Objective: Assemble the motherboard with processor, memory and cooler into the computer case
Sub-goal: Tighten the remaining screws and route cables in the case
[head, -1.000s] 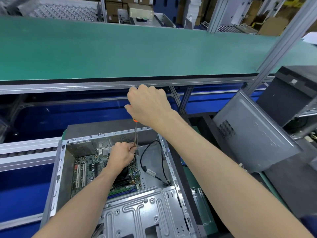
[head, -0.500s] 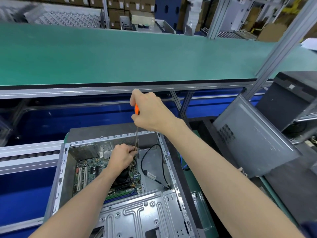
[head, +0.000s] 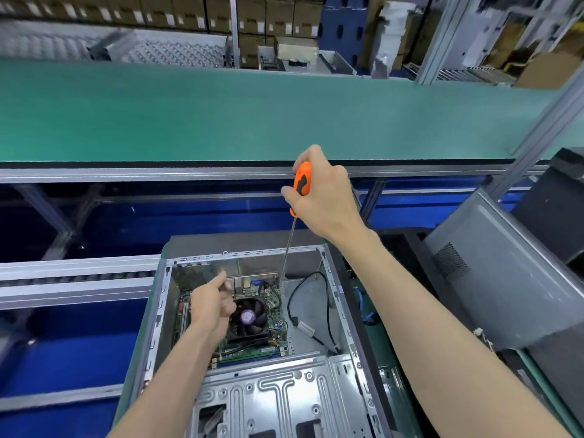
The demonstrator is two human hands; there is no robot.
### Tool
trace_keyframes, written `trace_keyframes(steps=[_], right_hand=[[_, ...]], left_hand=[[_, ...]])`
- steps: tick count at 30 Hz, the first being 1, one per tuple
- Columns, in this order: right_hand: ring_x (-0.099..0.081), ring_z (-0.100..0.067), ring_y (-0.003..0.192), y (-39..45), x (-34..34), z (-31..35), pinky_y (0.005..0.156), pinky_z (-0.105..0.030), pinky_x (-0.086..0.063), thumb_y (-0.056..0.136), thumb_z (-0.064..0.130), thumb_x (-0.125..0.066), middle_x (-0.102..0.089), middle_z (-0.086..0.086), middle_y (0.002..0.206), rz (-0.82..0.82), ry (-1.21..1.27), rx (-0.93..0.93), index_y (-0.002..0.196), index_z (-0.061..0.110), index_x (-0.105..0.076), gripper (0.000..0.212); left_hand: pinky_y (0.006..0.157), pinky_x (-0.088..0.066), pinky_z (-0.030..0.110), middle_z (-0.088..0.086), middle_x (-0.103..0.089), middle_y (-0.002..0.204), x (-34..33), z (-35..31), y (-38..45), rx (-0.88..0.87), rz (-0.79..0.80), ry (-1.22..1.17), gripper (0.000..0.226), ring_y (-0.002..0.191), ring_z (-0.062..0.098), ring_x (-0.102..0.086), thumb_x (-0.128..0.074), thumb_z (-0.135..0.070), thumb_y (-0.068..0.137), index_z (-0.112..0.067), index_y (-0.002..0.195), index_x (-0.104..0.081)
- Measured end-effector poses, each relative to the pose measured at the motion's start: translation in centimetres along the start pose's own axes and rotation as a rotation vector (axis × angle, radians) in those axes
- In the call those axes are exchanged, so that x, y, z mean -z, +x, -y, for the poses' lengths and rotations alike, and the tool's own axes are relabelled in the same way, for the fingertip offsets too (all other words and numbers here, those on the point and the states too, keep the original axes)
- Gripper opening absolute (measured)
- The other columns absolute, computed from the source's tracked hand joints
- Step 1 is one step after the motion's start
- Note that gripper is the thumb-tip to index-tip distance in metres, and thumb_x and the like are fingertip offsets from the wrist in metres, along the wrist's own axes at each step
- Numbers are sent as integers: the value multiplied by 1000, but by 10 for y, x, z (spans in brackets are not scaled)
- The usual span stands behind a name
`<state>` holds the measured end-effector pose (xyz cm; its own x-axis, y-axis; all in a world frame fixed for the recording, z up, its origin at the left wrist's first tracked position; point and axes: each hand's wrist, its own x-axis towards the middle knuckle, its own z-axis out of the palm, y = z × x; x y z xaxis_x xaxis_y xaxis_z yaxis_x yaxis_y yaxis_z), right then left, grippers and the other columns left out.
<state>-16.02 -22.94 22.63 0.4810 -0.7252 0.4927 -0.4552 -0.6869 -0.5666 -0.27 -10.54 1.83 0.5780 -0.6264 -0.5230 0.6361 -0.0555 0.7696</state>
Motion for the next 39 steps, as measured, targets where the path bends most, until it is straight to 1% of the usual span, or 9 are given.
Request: trace_keyframes(steps=[5,11,15,18,20,29,33,37,39], right_hand=[[-57,-18,56,12,17,26,56,-39,-51,80,20,-72,-52,7,61,-143,77,57,96,19,-45,31],[-61,-24,56,14,15,46,56,-45,-54,80,18,-74,-51,5,61,-140,134,50,97,17,-47,32],[-63,-25,57,12,8,51,56,-44,-54,81,17,-75,-54,2,62,-126,158,33,96,17,-46,32],[-66,-29,59,10,4,51,55,-46,-55,82,16,-74,-58,-5,66,-105,202,3,96,17,-45,32],[-66,-30,60,9,3,50,55,-47,-55,82,17,-74,-59,-6,68,-103,205,-7,96,17,-45,32],[-58,-22,57,4,-3,50,58,-43,-53,80,24,-77,-52,-3,63,-170,249,-26,87,12,-48,32],[-61,-27,56,-16,-33,47,63,-44,-53,87,18,-70,-62,-11,61,-18,367,-119,78,4,-56,22],[-62,-18,47,-27,-45,47,57,-31,-53,97,17,-59,-65,-4,61,24,419,-108,81,7,-56,19],[-61,-17,47,-22,-39,48,55,-33,-52,97,18,-58,-64,-2,60,-21,414,-59,81,7,-55,20]], left_hand=[[29,-13,18,-7,-35,41,3,2,-4,124,-2,13,31,31,3,-17,-44,-12,105,2,81,-58],[29,-16,18,9,-65,65,-6,3,-1,204,46,61,23,34,4,-21,-44,-13,104,6,106,-56],[28,-16,17,10,-60,69,-6,2,-1,254,136,-10,22,36,3,-20,-44,-14,105,0,90,-54],[26,-12,17,-5,-30,49,-7,1,-4,289,136,-28,28,32,3,-16,-45,-12,105,-1,80,-53],[26,-12,17,-7,-24,47,-7,0,-5,303,128,-45,29,31,3,-15,-43,-10,105,-3,78,-51],[27,-10,17,-7,-25,47,-8,-6,-11,324,105,-182,31,30,3,-15,-31,-2,104,-8,77,-44],[28,-10,17,-6,-30,45,-6,-9,-13,306,115,-253,29,31,3,-17,-32,-3,104,-10,78,-44],[28,-18,15,0,-45,55,-1,-10,-10,284,53,-325,23,34,3,-24,-38,-5,104,-7,84,-48],[32,-28,14,3,-48,66,3,-12,-7,266,10,-433,20,36,4,-30,-40,-6,105,-6,87,-49]])
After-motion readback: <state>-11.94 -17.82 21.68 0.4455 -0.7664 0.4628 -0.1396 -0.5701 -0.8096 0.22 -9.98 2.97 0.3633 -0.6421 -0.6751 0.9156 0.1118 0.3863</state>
